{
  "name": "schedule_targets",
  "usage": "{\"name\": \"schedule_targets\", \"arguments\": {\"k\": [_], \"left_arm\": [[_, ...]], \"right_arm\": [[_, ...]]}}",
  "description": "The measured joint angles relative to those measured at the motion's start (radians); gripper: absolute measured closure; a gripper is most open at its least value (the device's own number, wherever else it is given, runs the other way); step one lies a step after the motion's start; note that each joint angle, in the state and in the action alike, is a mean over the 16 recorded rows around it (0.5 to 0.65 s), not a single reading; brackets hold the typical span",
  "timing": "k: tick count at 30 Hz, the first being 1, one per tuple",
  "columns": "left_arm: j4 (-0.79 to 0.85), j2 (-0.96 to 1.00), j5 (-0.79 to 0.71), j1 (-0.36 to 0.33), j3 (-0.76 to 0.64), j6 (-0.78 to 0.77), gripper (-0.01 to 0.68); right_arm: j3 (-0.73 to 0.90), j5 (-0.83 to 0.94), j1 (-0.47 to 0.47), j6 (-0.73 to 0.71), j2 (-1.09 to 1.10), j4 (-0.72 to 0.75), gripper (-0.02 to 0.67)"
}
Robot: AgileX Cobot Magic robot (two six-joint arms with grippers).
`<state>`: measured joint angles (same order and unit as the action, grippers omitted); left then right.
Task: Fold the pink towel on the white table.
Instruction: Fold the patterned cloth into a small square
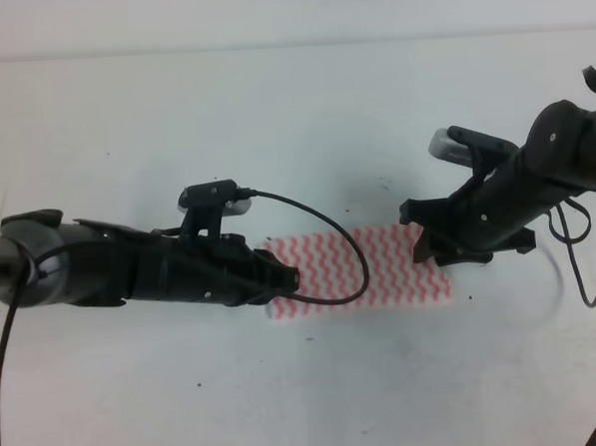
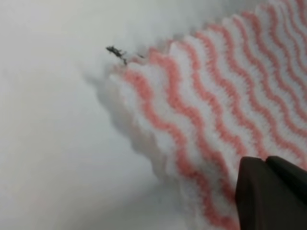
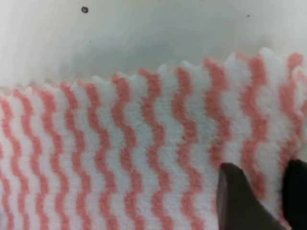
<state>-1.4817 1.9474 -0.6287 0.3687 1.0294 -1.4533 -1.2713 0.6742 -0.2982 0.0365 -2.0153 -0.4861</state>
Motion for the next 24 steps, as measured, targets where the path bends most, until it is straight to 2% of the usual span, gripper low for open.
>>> {"name": "schedule_targets", "arguments": {"k": [8,18,24], "left_arm": [[0.024,-0.001,-0.008,0.000,0.000,0.015,0.675],[0.062,-0.001,-0.009,0.000,0.000,0.038,0.675],[0.091,0.000,-0.009,0.000,0.000,0.052,0.675]], "right_arm": [[0.001,0.002,-0.006,-0.003,-0.013,0.006,0.495],[-0.004,0.011,-0.007,-0.005,-0.014,0.014,0.628],[-0.031,0.021,-0.008,-0.016,0.011,-0.002,0.664]]}}
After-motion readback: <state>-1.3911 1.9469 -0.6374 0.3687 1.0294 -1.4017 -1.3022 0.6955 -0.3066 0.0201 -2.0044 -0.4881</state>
